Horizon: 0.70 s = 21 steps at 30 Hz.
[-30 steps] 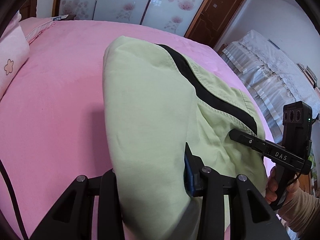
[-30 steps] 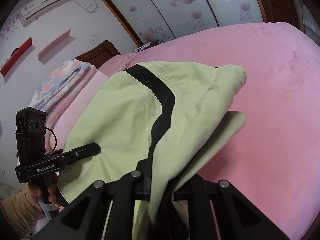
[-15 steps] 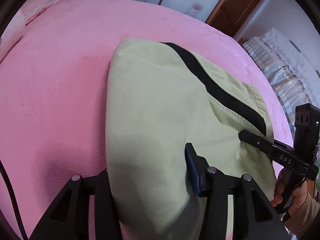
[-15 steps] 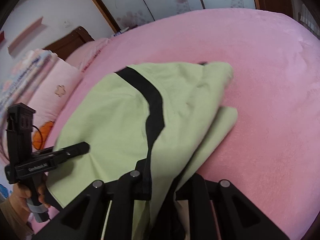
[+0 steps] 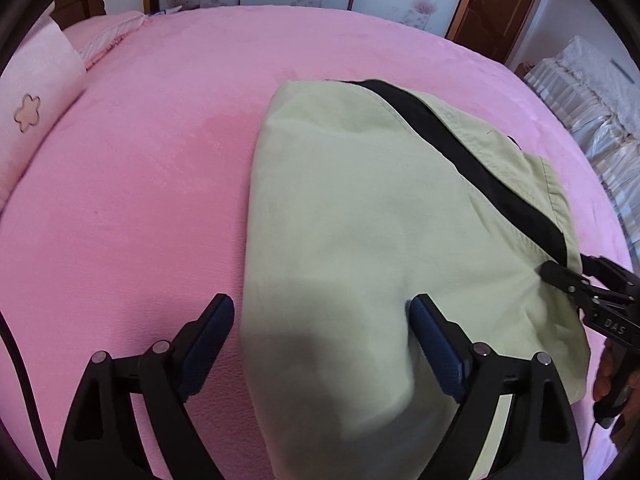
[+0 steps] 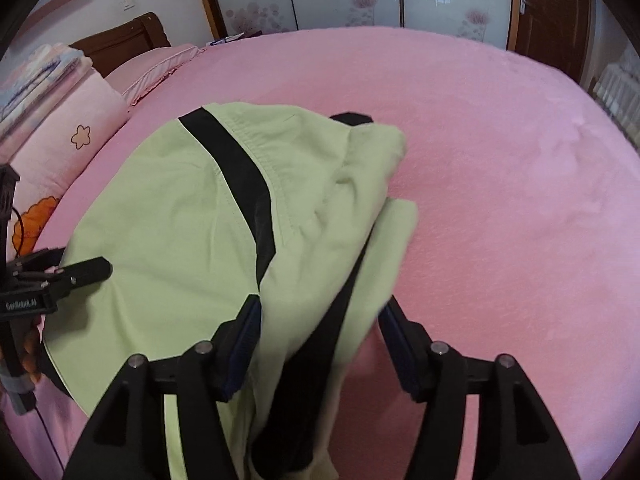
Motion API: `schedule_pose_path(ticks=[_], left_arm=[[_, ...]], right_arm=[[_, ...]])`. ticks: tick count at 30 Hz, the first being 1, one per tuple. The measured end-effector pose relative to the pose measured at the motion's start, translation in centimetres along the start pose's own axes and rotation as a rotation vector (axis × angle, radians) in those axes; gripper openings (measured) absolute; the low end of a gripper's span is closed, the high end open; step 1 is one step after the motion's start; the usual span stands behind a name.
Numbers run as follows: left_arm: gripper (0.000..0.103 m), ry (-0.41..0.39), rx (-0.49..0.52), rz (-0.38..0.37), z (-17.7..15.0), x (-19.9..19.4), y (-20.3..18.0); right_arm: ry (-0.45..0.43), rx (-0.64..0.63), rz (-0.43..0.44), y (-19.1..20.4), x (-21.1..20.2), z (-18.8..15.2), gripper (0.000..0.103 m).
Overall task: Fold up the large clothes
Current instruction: 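Release the bundle with the right gripper and press it flat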
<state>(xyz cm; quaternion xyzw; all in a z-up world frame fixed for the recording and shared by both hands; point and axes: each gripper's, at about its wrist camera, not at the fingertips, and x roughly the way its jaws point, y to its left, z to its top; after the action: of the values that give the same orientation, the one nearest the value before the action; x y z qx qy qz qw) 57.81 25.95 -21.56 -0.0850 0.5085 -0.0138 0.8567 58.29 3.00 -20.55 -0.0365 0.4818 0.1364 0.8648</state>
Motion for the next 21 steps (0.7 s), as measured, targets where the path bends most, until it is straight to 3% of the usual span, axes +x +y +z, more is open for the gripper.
schedule_pose_path(ticks=[5,8,10,11,15,18,21], left_arm=[[0.089,-0.081,0.01,0.087,0.3,-2.9,-1.0],[0.089,-0.162,0.004,0.088,0.0,-5.8,-1.5],[0.089,-0.207,0.023,0.072,0.0,-7.2,-2.8],[0.088,-0.218,0.03,0.054,-0.3,-7.6,-3.2],[0.065,-0.187,0.027,-0.015,-1.4,-7.0,-4.4],[0.054,-0.155,-0.011,-0.021,-2.4,-5.2,-5.2],[0.053,-0.126,-0.037,0.016,-3.9,-2.9,-4.1]], right_arm=[[-0.068,0.001,-0.084,0.5,-3.1,0.2,0.06],[-0.173,-0.016,-0.164,1.9,-6.0,-0.1,0.06],[-0.223,-0.029,-0.14,3.0,-7.6,-0.1,0.058],[-0.233,-0.027,-0.114,3.6,-8.0,-0.1,0.051],[-0.2,-0.023,0.003,6.0,-6.8,-0.4,0.024],[-0.148,-0.023,0.043,7.3,-4.0,-1.4,0.02],[-0.124,-0.026,-0.048,6.6,-1.8,-2.8,0.018]])
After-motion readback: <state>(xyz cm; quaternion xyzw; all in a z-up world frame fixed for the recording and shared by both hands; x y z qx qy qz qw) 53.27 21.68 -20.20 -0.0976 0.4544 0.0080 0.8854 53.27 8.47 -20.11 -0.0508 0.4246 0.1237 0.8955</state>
